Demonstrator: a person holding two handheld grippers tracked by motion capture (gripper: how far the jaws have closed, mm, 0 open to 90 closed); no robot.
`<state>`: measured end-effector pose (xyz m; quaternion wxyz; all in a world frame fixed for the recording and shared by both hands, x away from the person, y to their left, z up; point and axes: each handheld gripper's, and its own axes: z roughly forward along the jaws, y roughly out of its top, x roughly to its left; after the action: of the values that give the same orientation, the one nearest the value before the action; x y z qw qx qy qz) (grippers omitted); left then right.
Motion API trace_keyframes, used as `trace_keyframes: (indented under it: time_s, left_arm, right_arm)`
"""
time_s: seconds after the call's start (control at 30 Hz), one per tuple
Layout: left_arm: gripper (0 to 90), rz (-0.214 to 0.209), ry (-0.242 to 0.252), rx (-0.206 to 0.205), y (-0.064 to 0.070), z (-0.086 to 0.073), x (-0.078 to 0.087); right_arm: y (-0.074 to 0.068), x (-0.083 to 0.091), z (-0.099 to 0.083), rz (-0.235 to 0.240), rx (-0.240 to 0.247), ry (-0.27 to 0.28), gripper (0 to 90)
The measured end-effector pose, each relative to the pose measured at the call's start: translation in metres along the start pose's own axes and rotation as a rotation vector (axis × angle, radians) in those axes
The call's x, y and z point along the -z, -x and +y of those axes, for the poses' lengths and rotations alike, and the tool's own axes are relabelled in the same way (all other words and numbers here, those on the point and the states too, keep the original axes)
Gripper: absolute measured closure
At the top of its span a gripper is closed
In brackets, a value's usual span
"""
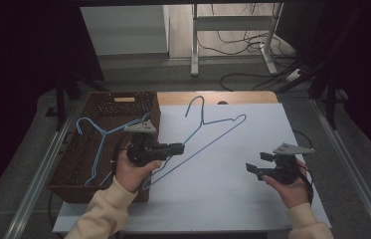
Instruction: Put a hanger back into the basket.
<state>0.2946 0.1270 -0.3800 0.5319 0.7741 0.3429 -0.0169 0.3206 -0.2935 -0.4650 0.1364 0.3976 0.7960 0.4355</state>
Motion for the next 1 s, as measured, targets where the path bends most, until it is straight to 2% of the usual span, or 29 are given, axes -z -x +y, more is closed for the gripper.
trace_keyframes:
  time_s: [0.37,0.83,1.0]
  left_arm:
    - [86.2,0.025,0.061,0.006,-0.014,0.001,0.038]
    - [86.2,0.042,0.136,0.030,-0.032,-0.006,0.076]
    - [86.2,0.062,0.163,0.040,-0.038,-0.008,0.091]
  right_arm:
    - [0.000,-0.004,-0.002,-0.013,0.014,-0.045,23.4]
    - [0.002,-0.007,-0.005,-0.028,0.019,-0.068,23.1]
    - [0.002,-0.007,-0.005,-0.030,0.019,-0.070,23.1]
